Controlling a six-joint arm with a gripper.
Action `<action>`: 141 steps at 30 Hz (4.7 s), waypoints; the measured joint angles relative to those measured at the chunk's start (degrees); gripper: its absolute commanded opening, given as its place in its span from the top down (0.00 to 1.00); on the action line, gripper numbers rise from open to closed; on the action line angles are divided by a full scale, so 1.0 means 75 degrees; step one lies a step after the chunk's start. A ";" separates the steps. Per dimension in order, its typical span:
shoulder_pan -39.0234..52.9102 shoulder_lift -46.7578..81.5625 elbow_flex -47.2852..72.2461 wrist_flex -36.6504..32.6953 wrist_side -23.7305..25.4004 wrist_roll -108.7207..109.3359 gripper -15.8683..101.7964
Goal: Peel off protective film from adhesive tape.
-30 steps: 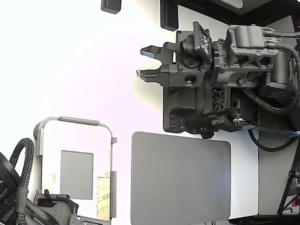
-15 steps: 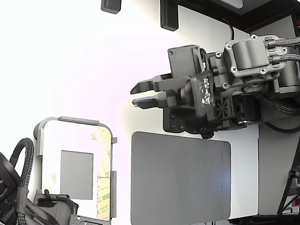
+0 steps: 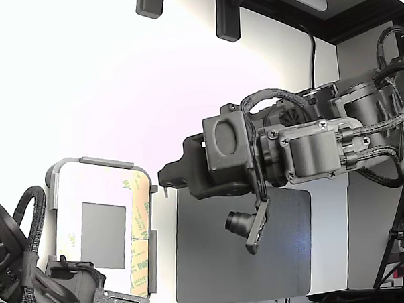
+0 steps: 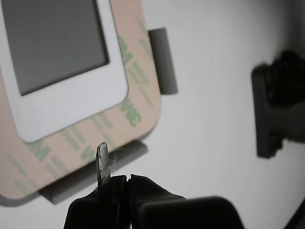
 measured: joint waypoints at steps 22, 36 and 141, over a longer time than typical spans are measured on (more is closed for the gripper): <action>0.0727 -0.2109 -0.0902 -0.0480 0.0012 -0.3832 0.95; 0.1277 -0.2871 -0.1066 -0.1102 0.0340 -0.4066 0.95; 0.1805 -0.4559 -0.0844 -0.3563 -0.0609 -0.4934 0.95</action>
